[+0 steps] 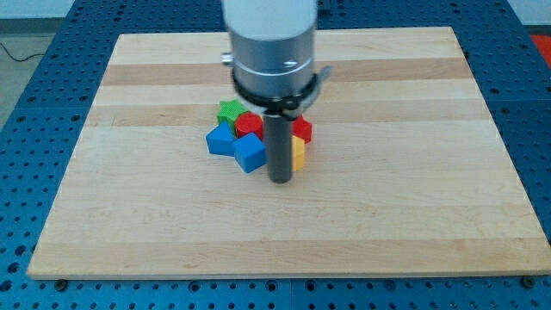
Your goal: Push the red star towards the blue cube
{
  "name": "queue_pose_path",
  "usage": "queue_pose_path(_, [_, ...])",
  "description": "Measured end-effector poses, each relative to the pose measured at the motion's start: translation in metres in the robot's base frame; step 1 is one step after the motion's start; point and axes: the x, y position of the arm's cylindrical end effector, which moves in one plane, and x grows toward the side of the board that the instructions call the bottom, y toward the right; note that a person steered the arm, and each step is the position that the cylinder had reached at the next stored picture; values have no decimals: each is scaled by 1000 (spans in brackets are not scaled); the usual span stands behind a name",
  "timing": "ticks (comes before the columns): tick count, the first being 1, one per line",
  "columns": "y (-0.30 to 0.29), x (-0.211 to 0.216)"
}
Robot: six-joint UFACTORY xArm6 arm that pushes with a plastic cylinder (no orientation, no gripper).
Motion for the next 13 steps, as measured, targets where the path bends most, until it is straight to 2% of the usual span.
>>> queue_pose_path(2, [81,-30])
queue_pose_path(3, [87,-39])
queue_pose_path(5, [79,9])
queue_pose_path(7, [64,-32])
queue_pose_path(10, [62,-55])
queue_pose_path(11, [67,-68])
queue_pose_path(12, [66,-103])
queue_pose_path(13, [59,-105])
